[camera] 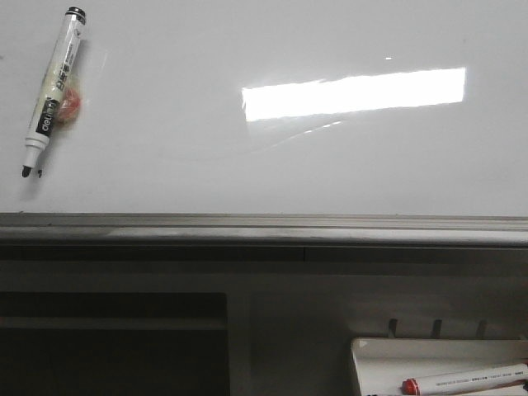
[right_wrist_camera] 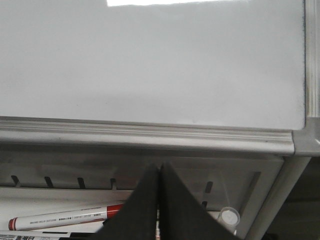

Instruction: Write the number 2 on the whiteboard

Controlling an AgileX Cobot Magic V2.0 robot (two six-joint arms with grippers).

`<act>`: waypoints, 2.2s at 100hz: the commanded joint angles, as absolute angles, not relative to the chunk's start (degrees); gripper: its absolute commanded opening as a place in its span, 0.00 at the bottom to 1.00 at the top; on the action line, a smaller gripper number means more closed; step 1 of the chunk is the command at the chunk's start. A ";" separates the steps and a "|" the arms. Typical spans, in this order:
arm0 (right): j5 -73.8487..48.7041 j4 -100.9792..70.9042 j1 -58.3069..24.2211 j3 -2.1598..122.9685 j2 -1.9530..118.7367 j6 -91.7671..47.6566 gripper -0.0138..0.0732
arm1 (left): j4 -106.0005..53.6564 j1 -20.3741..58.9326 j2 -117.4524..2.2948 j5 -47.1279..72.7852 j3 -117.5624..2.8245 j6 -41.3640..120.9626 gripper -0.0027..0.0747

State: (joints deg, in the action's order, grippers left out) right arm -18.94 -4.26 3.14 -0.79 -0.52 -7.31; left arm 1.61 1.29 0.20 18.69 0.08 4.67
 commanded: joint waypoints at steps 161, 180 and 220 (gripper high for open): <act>9.06 -4.58 3.63 2.15 -1.71 -7.27 0.08 | -2.84 1.13 0.66 -11.82 -0.83 4.31 0.01; -18.62 -10.70 3.63 13.87 2.93 -7.26 0.08 | -3.72 1.13 -6.24 6.02 -13.06 4.31 0.01; -38.08 -17.84 3.63 24.29 14.27 -7.26 0.08 | -5.19 1.37 -22.57 13.89 -27.81 4.44 0.04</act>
